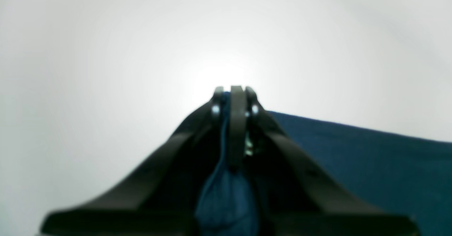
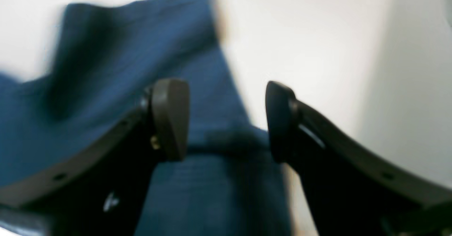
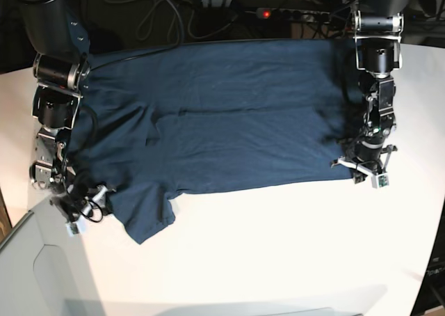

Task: Fold the T-shirt properly
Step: 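Lower both grippers and grasp the hem corners of the shirt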

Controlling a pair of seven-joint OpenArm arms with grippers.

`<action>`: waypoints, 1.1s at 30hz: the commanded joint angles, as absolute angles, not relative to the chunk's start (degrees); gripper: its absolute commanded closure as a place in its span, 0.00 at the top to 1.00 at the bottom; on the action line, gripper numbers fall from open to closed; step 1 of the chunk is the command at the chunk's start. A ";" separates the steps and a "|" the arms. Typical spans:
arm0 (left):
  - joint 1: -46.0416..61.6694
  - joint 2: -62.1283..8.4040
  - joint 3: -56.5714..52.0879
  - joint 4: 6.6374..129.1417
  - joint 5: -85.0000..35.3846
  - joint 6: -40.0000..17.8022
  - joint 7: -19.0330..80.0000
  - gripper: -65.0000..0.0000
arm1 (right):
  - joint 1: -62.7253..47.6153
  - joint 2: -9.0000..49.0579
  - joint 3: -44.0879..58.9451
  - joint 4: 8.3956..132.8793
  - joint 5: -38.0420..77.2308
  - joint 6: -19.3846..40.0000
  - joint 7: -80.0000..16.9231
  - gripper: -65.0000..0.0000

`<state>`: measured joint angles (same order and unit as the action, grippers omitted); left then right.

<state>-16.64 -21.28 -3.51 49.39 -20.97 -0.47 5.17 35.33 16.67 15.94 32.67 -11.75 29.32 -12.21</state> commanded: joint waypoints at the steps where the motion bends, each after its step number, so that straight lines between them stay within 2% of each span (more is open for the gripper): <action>1: -17.27 -22.11 -3.56 49.80 -20.62 0.04 6.11 0.00 | 37.93 18.07 16.13 31.34 -10.77 28.62 -8.75 0.50; 4: -17.27 -22.11 -3.56 49.54 -20.62 0.04 6.11 0.00 | 38.81 18.59 16.04 26.15 -10.77 28.53 -5.32 0.50; 15: -17.27 -22.11 -3.56 49.54 -20.62 0.04 6.11 0.00 | 36.09 19.38 16.04 25.80 -10.77 28.53 -6.37 0.48; 18: -17.27 -22.11 -3.74 49.54 -20.62 0.13 6.11 0.00 | 35.91 19.38 16.04 25.71 -10.77 28.70 -8.04 0.37; 20: -17.27 -22.11 -3.74 49.54 -20.62 0.13 6.11 0.00 | 35.82 19.21 16.04 25.80 -10.77 28.70 -8.75 0.22; 22: -17.27 -22.11 -3.65 49.54 -20.62 0.31 6.11 0.00 | 35.82 19.12 16.04 25.89 -10.77 28.70 -8.75 0.04; 23: -17.27 -22.11 -3.65 49.54 -20.62 0.31 6.11 0.00 | 35.82 19.21 16.04 25.89 -10.77 28.70 -8.75 0.00; 28: -17.27 -22.11 -3.82 50.86 -20.62 0.40 6.20 0.00 | 36.00 19.38 16.13 27.47 -10.68 28.97 -8.75 0.00; 33: -15.25 -22.20 -4.00 58.24 -21.05 0.40 6.37 0.00 | 32.31 19.38 16.48 37.41 -10.42 32.48 -11.65 0.00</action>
